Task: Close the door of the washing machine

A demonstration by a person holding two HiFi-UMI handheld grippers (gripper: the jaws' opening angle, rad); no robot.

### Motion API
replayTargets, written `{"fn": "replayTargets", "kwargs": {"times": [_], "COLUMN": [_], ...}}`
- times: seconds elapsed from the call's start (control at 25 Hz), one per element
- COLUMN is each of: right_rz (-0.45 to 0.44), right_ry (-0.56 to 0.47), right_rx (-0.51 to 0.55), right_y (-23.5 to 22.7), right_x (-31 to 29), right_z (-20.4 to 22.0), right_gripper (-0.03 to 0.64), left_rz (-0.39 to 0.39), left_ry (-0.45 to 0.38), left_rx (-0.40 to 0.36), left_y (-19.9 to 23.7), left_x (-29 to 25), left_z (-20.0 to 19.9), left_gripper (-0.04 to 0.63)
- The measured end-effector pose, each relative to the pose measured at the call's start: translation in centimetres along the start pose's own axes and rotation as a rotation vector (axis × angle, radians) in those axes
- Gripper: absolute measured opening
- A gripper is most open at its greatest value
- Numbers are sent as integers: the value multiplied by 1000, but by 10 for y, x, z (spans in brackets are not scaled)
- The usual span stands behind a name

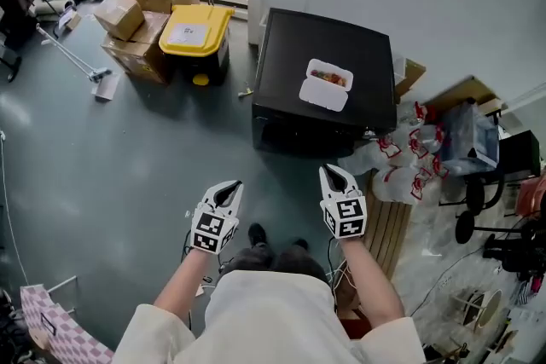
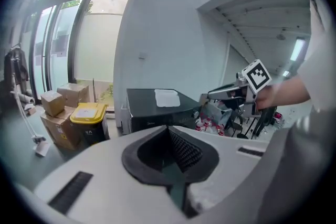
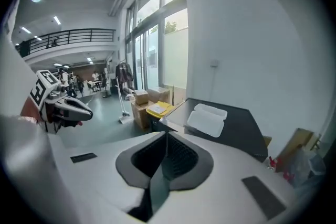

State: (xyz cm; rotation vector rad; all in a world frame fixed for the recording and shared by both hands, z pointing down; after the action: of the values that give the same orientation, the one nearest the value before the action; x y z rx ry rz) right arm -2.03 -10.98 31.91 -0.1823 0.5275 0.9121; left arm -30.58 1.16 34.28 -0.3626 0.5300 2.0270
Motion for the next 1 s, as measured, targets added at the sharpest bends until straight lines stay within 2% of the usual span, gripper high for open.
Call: {"fn": "replayTargets", "kwargs": {"times": [0.2, 0.6, 1.0], "right_rz": [-14, -49, -39], "right_ry": [-60, -159, -200], "right_rx": [-7, -4, -6], "right_y": [-6, -45, -76], "right_x": [56, 135, 169], "right_z": [-34, -66, -64], "right_gripper": [32, 32, 32], "left_rz": [13, -4, -48], "left_ry": [-49, -135, -197], "left_rx": [-34, -84, -97], "left_y": [-25, -80, -109], "left_x": [25, 49, 55], "left_z": [-39, -89, -114], "left_gripper": [9, 9, 9]}}
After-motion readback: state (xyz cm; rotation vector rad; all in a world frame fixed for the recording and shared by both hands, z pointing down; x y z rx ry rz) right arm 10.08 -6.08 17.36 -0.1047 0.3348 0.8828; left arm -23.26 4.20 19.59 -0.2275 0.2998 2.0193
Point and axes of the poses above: the fingertips, and each gripper's own axes: x backward along the fingers, y to its left, z out of its underside, the point moved 10 cm from there along x, backward along the fingers, and after that the axes turned 8 degrees about z, right-handed, at the moved point
